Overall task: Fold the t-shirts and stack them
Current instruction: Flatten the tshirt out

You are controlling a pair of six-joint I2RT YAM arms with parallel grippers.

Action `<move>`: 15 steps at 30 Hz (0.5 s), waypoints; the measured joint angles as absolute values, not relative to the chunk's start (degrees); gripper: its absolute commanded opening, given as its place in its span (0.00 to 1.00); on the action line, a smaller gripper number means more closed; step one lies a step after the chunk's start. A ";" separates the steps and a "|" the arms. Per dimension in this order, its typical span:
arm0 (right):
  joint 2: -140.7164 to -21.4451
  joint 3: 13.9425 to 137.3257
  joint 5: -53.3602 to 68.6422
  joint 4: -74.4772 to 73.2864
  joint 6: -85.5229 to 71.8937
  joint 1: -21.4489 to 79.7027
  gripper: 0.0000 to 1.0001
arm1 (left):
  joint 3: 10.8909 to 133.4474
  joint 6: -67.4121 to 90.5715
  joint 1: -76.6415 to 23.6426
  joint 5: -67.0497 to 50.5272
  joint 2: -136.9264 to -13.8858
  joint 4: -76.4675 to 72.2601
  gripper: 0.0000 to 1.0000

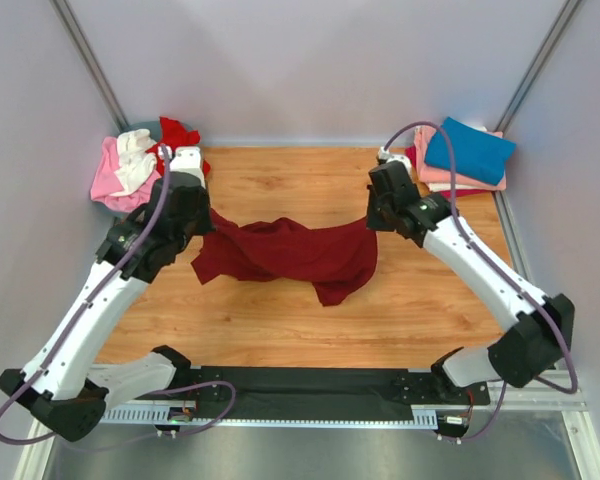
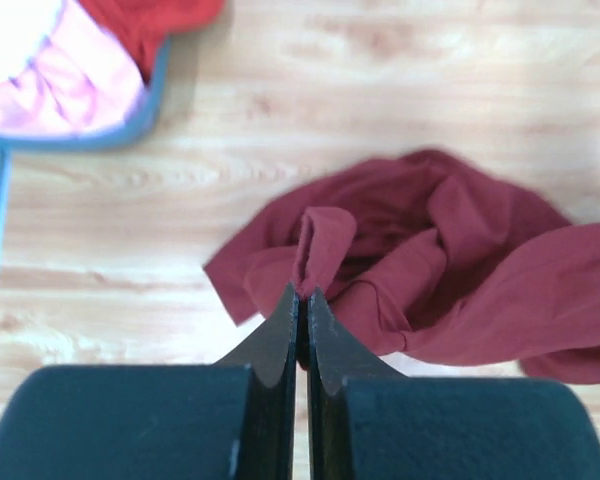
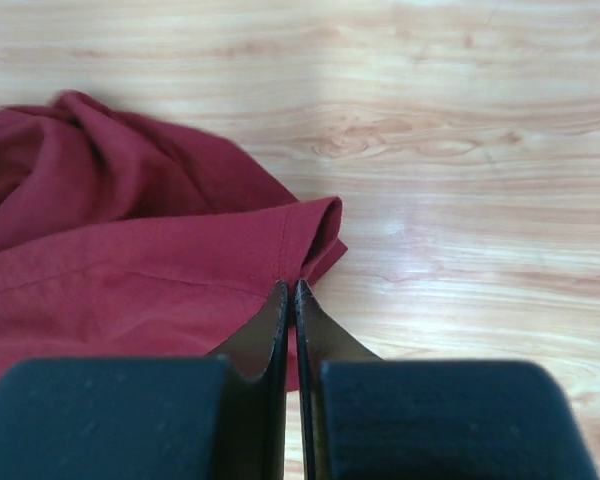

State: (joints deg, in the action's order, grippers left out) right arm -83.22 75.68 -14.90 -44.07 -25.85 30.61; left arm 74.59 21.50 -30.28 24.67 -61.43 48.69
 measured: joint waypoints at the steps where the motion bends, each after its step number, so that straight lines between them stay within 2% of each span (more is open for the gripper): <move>1: -81.56 76.58 -15.09 -45.17 -25.47 30.59 0.00 | 76.71 21.02 -30.28 24.80 -61.10 49.43 0.00; 9: -69.06 86.83 -18.83 -53.71 -22.92 29.91 0.01 | 93.80 14.94 -30.28 25.41 -61.14 55.53 0.00; 15: -54.94 89.91 -21.63 -54.46 -21.15 29.76 0.00 | 99.50 5.50 -30.30 17.96 -56.77 52.86 0.00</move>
State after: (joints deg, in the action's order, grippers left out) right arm -54.94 89.91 -21.63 -54.46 -21.15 29.76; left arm 99.50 5.50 -30.30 17.96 -56.77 52.86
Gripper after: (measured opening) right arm 0.011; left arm 0.016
